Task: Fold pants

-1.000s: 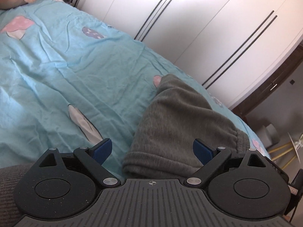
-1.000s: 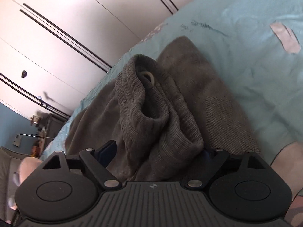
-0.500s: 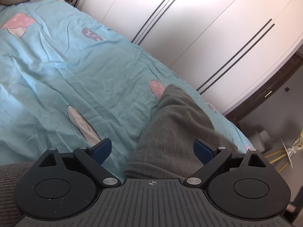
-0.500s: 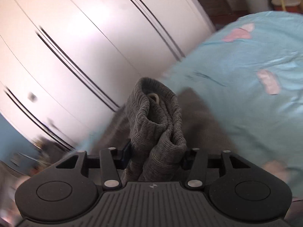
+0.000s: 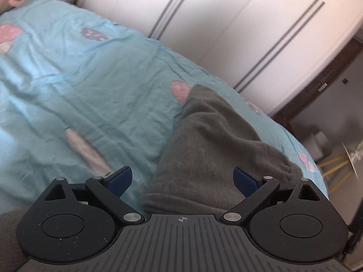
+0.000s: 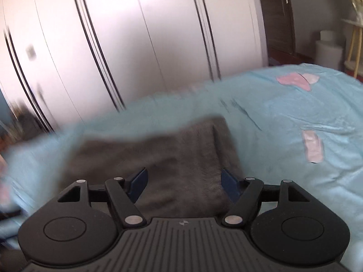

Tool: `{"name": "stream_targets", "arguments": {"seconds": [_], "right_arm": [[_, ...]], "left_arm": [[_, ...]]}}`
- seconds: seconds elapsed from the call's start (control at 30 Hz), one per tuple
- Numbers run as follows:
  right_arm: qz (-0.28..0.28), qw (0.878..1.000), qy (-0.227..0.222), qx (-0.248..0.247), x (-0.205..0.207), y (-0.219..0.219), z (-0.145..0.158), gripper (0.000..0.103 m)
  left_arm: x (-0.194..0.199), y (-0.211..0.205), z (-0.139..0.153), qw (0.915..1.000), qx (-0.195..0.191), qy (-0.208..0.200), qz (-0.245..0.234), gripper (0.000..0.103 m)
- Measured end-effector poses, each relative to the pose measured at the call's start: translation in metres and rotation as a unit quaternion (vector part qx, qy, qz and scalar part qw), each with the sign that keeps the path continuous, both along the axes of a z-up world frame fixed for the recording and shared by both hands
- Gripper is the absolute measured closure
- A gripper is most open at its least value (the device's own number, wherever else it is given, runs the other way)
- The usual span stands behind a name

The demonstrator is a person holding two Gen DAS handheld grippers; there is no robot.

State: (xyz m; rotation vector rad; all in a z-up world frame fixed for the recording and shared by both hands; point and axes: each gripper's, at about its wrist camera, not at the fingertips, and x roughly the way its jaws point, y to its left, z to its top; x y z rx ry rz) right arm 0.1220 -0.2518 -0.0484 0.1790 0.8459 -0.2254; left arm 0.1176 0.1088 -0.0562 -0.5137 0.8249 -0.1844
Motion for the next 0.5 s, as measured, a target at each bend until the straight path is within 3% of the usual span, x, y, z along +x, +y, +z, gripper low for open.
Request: {"name": "stream_targets", "arguments": {"seconds": [0.07, 0.13, 0.17, 0.33, 0.43, 0.5], "right_arm": [[-0.001, 1.000, 0.007, 0.030, -0.001, -0.012, -0.004, 0.027], [-0.010, 0.997, -0.007, 0.081, -0.003, -0.028, 0.000, 0.007], [-0.007, 0.994, -0.014, 0.105, -0.003, -0.038, 0.002, 0.005], [0.011, 0.975, 0.061, 0.213, 0.020, -0.081, -0.020, 0.005], [0.031, 0.958, 0.081, 0.274, 0.022, -0.094, -0.035, 0.005], [0.060, 0.955, 0.089, 0.278, 0.030, -0.099, -0.039, 0.005]], "left_arm": [[0.011, -0.008, 0.004, 0.9994, 0.015, -0.011, -0.029, 0.004], [0.026, -0.016, 0.005, 0.9973, 0.030, -0.019, -0.064, 0.004], [0.035, -0.019, 0.003, 0.9960, 0.034, -0.013, -0.082, 0.004], [0.078, -0.029, -0.017, 0.9913, 0.032, 0.028, -0.125, 0.007], [0.093, -0.026, -0.033, 0.9897, -0.004, 0.049, -0.134, 0.012], [0.100, -0.023, -0.042, 0.9888, -0.026, 0.060, -0.134, 0.012]]}}
